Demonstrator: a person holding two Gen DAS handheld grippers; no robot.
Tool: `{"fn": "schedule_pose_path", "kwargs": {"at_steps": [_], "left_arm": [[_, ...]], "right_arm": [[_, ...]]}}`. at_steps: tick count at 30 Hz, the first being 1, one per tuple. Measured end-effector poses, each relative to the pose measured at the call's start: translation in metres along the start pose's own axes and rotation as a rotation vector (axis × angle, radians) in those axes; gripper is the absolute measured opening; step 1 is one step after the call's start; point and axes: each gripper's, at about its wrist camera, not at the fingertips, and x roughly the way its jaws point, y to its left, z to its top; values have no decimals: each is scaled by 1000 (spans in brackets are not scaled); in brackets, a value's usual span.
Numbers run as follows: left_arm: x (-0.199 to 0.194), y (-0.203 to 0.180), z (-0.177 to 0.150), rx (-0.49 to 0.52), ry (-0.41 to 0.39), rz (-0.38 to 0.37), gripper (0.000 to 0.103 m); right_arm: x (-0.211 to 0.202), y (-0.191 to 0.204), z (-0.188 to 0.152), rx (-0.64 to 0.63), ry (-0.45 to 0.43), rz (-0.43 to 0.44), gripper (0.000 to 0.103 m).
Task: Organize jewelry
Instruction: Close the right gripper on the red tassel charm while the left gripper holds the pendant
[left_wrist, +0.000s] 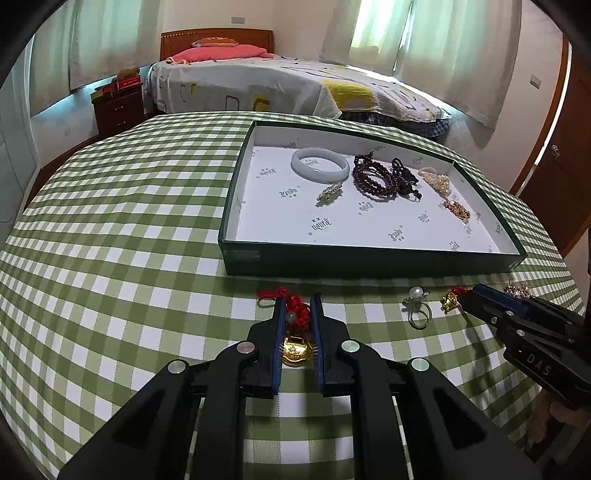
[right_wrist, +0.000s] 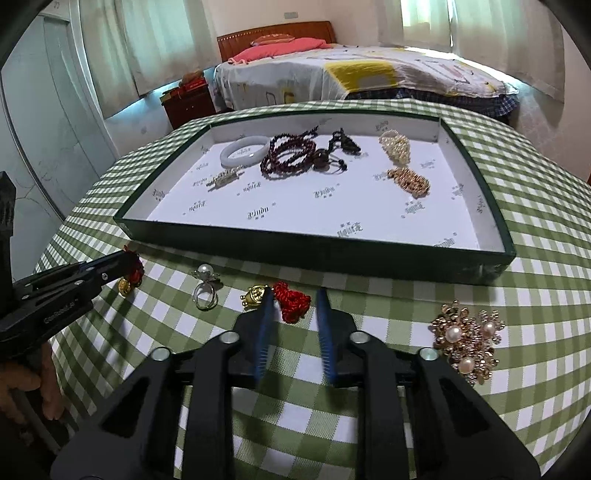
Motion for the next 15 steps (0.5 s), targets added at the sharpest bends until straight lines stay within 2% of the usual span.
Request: {"fn": "schedule_pose_path", "kwargs": {"at_steps": [8,15], "left_arm": [[0,-2,-1,7,-4,6,14],[-4,-5,-1,10,-13,0,14]], "right_arm": [[-2,2,-1,-13,-7,13,10],[-20,7,-1,-27,-49,24,9]]}}
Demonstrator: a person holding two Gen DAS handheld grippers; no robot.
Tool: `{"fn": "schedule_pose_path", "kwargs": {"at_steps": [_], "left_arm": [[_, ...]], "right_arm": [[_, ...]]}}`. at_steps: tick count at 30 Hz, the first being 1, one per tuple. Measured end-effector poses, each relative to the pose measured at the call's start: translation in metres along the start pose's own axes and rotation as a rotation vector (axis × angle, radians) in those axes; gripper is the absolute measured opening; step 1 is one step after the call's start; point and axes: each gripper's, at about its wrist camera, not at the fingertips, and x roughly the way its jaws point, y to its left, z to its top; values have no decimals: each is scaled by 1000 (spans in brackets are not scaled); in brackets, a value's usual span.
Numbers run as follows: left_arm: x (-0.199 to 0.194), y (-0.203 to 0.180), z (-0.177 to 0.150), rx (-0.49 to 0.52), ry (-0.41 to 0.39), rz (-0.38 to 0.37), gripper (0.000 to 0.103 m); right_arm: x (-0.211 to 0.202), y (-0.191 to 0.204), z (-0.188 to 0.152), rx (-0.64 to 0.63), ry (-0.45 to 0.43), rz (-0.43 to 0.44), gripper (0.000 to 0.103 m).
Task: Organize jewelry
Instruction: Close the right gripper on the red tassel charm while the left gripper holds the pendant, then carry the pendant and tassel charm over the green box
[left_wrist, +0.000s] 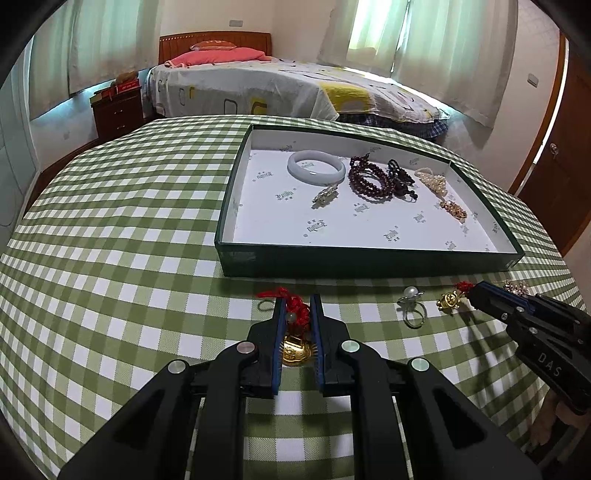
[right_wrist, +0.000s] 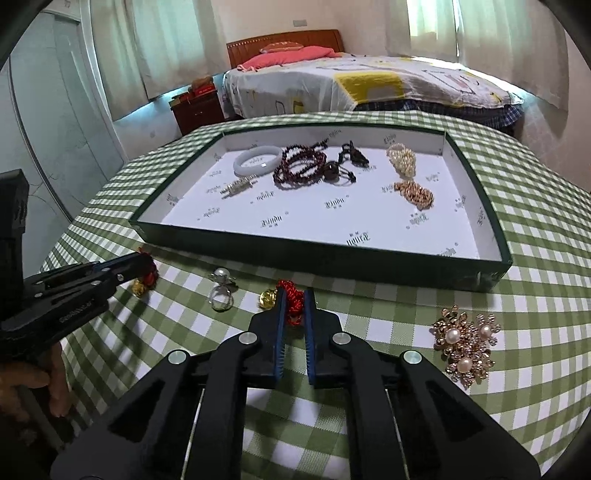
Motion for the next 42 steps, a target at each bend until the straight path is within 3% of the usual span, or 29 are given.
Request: {"fn": "schedule_pose_path", "kwargs": {"at_steps": [13,23,32,42], "left_arm": [[-34,-13,13,9,-74,-42,14],[-49,-32,55,35,-176,-91,14],[-24,-42,89,58,-207,-100,14],[27,-38,84,51,-123,-74,14]], "right_arm": [[-51,4,13,-11,-114,4,9],[-76,-7,41,-8,-214,-27,9],[-58,-30,66,3,-241,-74,9],[1,-58,60,54,-122,-114,9]]}}
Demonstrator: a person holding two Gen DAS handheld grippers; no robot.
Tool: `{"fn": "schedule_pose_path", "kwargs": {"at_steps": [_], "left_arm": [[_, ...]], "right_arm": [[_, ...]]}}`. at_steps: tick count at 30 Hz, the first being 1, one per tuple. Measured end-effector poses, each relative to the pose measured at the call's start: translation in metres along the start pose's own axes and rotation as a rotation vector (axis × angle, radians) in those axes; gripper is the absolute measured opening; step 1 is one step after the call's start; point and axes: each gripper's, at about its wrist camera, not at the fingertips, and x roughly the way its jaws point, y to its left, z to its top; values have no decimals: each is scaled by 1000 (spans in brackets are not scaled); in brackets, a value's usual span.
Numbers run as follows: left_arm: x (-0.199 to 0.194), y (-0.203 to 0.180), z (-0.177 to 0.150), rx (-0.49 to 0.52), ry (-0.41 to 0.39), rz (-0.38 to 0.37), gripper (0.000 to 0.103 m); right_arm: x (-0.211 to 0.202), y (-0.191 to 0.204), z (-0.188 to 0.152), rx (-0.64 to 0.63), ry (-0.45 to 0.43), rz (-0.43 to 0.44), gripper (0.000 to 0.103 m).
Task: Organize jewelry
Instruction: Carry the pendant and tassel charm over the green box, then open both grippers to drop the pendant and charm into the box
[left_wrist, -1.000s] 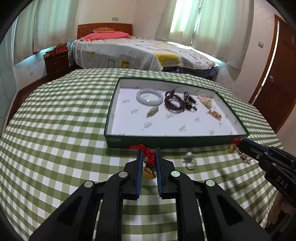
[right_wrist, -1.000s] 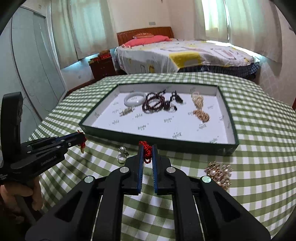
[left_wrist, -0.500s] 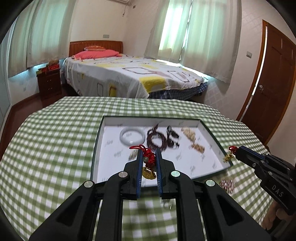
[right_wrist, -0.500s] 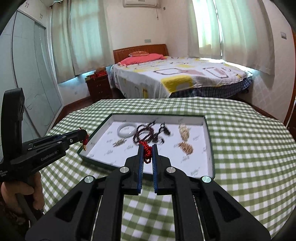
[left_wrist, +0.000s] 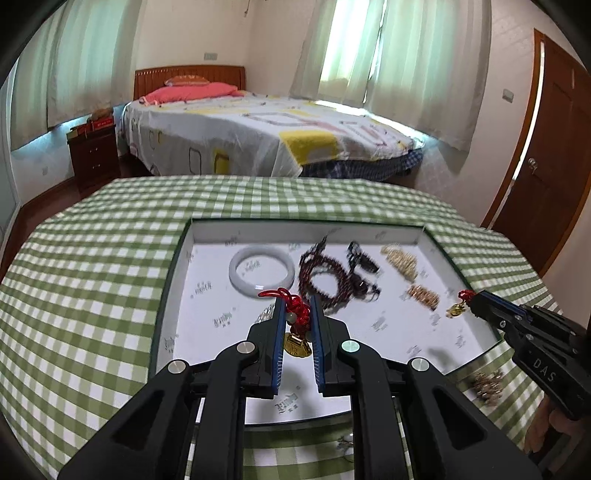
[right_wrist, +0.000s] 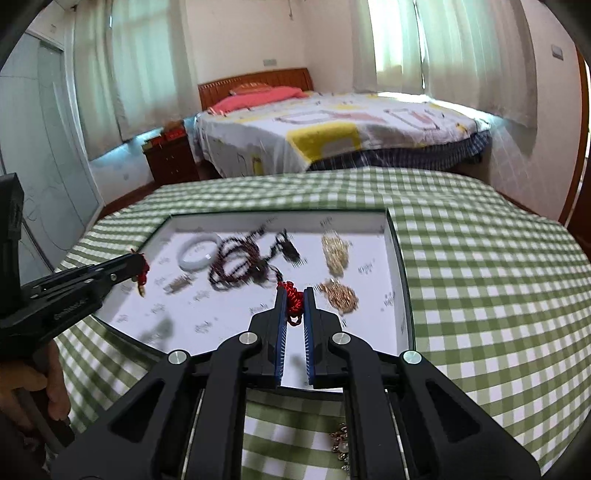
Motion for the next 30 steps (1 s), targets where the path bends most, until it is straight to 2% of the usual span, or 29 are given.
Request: {"fn": "schedule_pose_path", "kwargs": {"at_steps": [10,26,28,29,30], "left_arm": [[27,9,-16,-18,78,25,14],[40,13,-20,-43,123,6,16],[40,12,-20,-42,125,5,19],[41,12,-20,-42,127,5,25],[41,12,-20,-42,129,6,28]], "right_arm": [[27,-11,-12,22,77,-25,9],[38,-18,-14,45,110,-29,11],[38,-18,-14,45,110,-29,11],[38,-18,-14,45,109,-28,12],[38,-18,-14,46,108,-29,19]]}}
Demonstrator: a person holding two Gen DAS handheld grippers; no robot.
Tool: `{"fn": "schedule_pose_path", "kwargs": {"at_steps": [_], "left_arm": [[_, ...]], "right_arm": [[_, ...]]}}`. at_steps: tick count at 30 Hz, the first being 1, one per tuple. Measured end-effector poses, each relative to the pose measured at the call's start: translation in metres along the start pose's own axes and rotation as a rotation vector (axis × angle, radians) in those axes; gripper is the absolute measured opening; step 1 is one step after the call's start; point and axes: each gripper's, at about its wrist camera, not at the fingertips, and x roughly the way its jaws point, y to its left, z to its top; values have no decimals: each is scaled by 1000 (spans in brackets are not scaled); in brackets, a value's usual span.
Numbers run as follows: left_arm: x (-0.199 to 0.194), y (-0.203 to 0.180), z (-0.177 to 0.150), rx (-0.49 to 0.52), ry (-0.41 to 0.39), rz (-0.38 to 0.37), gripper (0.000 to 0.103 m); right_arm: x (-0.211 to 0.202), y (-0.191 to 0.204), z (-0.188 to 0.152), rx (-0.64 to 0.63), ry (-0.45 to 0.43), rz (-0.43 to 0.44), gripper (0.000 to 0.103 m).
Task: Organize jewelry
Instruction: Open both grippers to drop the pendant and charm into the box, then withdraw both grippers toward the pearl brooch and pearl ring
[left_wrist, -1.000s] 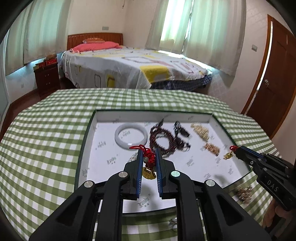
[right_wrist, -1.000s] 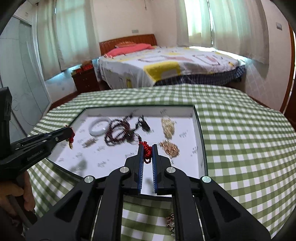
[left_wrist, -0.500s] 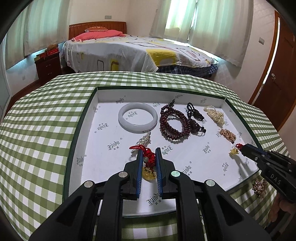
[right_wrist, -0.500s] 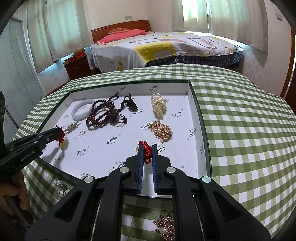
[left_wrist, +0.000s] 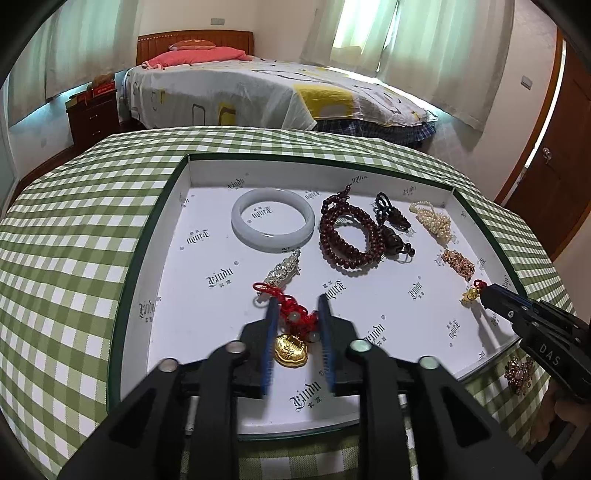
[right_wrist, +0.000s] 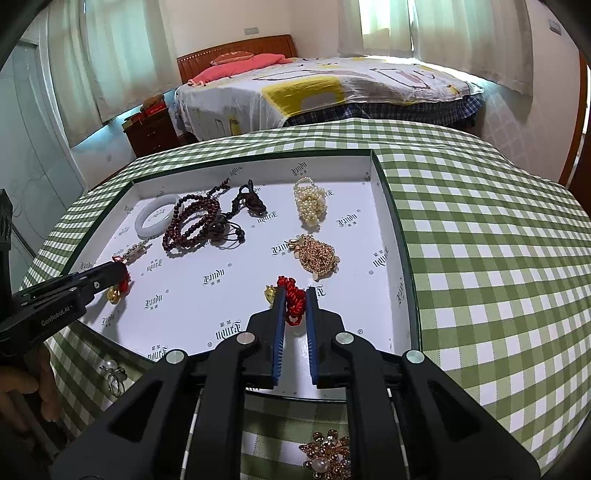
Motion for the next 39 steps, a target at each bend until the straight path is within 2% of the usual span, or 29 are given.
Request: {"fn": "schedule_pose_path", "kwargs": {"at_steps": [2,4,11,15,18,20,24,31,39], "left_arm": [[0,-1,0,0,-2,-2,30],[0,-1,1,1,-4,0,33],[-7,-4,2,4,-26,7,51],[-12,-6,3,9,-43,10,55],[-19,-10,4,19,-61,33,65],[-26,-13,4,27,-83,54,67],[-39,-15,4,25,-107,44,69],[-61,-21,-7,15,-131,26,69],[-75,-26,-35,12,-110,18,69]], "right_arm": [[-1,0,0,-1,-7,0,24],[-2,0,0,-1,-9,-1,24],[-8,-1,0,7,-22,3,27],[-16,0,2,6,-44,2,34],[-23,3,4,6,-58,7,35],[-29,4,6,5,-71,9,36],[-44,4,5,1,-94,5,42],[-73,-1,-9,11,-112,-8,42],[-88,-10,-37,11,-77,-40,42]]}}
